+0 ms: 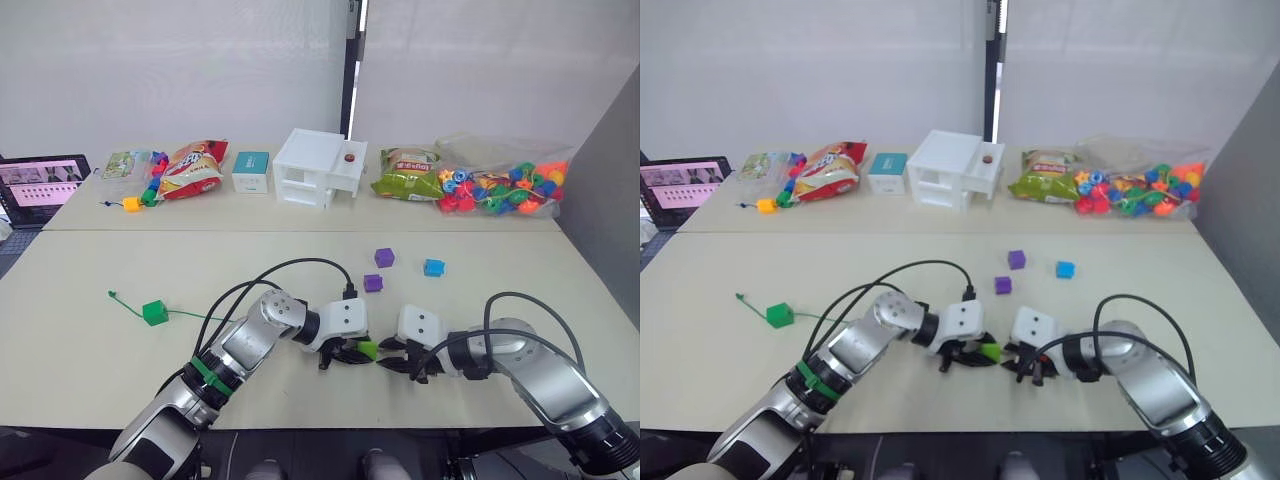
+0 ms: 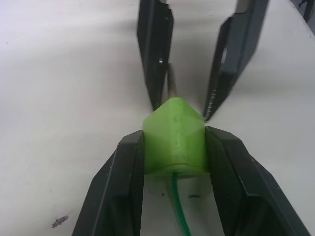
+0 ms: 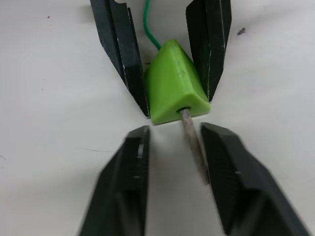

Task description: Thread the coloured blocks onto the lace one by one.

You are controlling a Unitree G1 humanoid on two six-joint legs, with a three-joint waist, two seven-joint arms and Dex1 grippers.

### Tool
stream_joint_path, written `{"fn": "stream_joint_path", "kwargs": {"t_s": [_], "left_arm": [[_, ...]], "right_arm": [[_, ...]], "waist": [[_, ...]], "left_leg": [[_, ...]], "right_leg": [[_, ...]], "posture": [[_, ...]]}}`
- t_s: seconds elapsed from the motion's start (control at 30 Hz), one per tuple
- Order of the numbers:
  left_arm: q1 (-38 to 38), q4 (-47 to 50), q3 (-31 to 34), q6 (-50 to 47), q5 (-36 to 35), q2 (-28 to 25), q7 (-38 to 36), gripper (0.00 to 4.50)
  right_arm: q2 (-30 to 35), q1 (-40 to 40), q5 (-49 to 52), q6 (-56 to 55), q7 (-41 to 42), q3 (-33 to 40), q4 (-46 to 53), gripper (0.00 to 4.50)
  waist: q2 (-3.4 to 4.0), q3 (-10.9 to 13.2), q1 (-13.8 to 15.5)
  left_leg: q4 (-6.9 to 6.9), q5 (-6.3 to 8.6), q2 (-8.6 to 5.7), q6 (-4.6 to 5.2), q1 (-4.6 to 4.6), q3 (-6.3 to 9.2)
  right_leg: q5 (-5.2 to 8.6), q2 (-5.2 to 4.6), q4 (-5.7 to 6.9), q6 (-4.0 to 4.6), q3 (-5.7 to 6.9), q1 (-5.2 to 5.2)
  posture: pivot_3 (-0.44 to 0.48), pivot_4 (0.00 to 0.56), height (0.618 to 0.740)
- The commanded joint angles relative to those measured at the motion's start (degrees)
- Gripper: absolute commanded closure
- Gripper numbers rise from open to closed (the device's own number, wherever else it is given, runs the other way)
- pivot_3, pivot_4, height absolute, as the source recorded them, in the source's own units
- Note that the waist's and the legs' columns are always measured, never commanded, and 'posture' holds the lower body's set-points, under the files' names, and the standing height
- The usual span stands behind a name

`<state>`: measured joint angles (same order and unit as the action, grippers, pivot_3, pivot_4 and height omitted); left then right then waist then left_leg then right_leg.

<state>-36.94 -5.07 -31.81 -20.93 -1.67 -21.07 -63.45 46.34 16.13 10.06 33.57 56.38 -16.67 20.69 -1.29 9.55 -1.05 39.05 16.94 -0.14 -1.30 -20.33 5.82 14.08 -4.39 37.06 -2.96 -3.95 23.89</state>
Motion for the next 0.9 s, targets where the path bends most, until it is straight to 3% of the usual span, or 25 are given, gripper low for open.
{"fn": "stream_joint_path", "kwargs": {"t_s": [0.03, 0.23, 0.47, 0.67, 0.77, 0.9], "left_arm": [[1.5, 1.8, 0.9, -0.2, -0.3, -2.1, -1.6, 3.17], [2.6, 2.6, 2.9, -0.2, -0.5, -5.2, -1.7, 3.17], [6.8, 2.7, 10.6, 3.1, -2.1, -17.6, -4.5, 3.17], [11.8, -16.8, 20.5, 20.5, 0.6, -38.9, -8.1, 3.17], [13.7, -23.7, 22.7, 26.0, 0.9, -43.6, -8.2, 3.17], [14.4, -31.1, 24.3, 31.9, 3.2, -45.5, -5.6, 3.17]], "right_arm": [[0.2, 1.4, -1.4, -1.3, 0.1, 0.0, -1.1, 4.48], [0.3, 2.8, -1.8, -2.7, 1.2, -0.7, -1.7, 4.50], [-0.2, 5.1, -1.9, -2.9, 2.0, -1.0, -1.0, 4.50], [-0.9, 6.0, -1.3, -0.8, 1.7, -0.3, 2.2, 4.50], [-1.8, 6.1, -1.4, 0.0, 1.3, -0.9, 3.1, 4.50], [-2.6, 6.3, -1.7, 0.5, 1.2, -1.6, 3.3, 4.50]], "waist": [[0.00, 0.0, -0.2], [0.00, 0.0, -0.5], [0.01, 0.0, -1.9], [0.03, 0.0, -3.1], [0.14, 0.0, -3.1], [0.16, 0.0, -2.1]], "left_leg": [[0.00, 0.00, 0.01, 0.00, 0.01, -0.01], [-0.01, 0.00, 0.04, 0.00, 0.00, 0.00], [-0.13, 0.00, 0.16, 0.00, 0.03, 0.02], [-0.25, 0.00, 0.23, 0.01, 0.13, 0.00], [-0.32, 0.02, 0.28, 0.03, 0.14, -0.04], [-0.26, 0.02, 0.14, 0.03, 0.08, -0.05]], "right_leg": [[0.00, 0.01, 0.00, 0.00, 0.00, 0.00], [0.00, 0.03, 0.02, 0.00, 0.00, 0.03], [0.02, 0.15, 0.12, 0.04, 0.00, 0.19], [0.05, 0.19, 0.14, 0.11, 0.01, 0.23], [0.06, 0.24, 0.14, 0.13, 0.00, 0.28], [0.06, 0.05, 0.13, 0.12, 0.04, 0.24]], "posture": [[0.000, 0.150, 0.740], [0.000, 0.150, 0.740], [0.000, 0.150, 0.740], [0.000, 0.150, 0.740], [0.000, 0.150, 0.740], [0.000, 0.150, 0.740]]}}
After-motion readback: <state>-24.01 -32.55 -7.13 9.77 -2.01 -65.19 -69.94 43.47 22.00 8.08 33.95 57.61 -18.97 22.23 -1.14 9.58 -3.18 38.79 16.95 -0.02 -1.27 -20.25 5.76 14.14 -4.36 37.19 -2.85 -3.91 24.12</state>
